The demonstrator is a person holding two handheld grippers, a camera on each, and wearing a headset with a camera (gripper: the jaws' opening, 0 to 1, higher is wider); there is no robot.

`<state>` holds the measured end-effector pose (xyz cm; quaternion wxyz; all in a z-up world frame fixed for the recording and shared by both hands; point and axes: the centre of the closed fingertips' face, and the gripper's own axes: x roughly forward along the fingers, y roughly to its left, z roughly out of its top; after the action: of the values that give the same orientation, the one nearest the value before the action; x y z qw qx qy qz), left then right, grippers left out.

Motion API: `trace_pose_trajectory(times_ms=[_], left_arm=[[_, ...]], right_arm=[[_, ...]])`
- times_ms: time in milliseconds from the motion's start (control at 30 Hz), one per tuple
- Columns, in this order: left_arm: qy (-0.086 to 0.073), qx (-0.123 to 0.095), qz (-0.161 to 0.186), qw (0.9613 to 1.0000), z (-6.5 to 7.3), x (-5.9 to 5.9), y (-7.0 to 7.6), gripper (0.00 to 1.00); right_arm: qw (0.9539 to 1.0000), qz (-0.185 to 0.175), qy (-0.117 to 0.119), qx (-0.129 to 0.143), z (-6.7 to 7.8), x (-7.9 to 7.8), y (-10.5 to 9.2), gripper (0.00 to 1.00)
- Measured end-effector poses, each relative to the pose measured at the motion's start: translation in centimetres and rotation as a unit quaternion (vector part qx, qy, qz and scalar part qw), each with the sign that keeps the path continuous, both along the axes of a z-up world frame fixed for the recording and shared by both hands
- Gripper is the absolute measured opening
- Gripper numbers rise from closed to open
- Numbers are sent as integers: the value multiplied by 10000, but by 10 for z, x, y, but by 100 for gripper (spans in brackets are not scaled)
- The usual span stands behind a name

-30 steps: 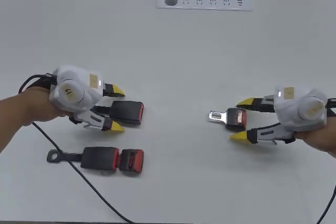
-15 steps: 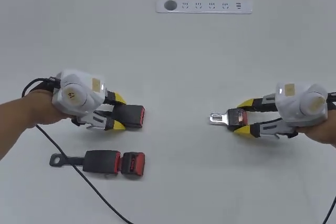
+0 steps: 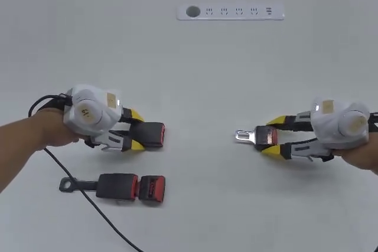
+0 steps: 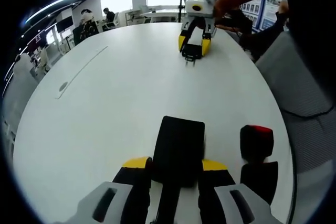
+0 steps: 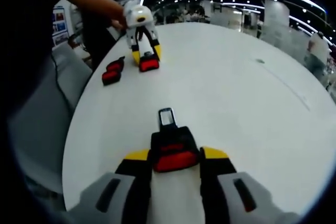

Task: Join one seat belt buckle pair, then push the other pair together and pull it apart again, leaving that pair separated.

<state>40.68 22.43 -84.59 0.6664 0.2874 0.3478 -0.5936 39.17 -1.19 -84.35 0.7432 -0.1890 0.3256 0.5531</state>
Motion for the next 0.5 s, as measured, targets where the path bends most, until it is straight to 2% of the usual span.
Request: trace_pose_trajectory(times_ms=[200, 367, 500], left_arm=[[15, 28, 77, 10000, 0, 0, 0, 36], [-10, -11, 183, 9998, 1, 1, 0, 36], [-23, 23, 139, 9999, 1, 1, 0, 36]], right_arm=[[9999, -54, 5, 117, 0, 2, 11, 36], [9999, -8, -32, 145, 0, 6, 31, 36], [9997, -2, -48, 227, -1, 9, 47, 36]])
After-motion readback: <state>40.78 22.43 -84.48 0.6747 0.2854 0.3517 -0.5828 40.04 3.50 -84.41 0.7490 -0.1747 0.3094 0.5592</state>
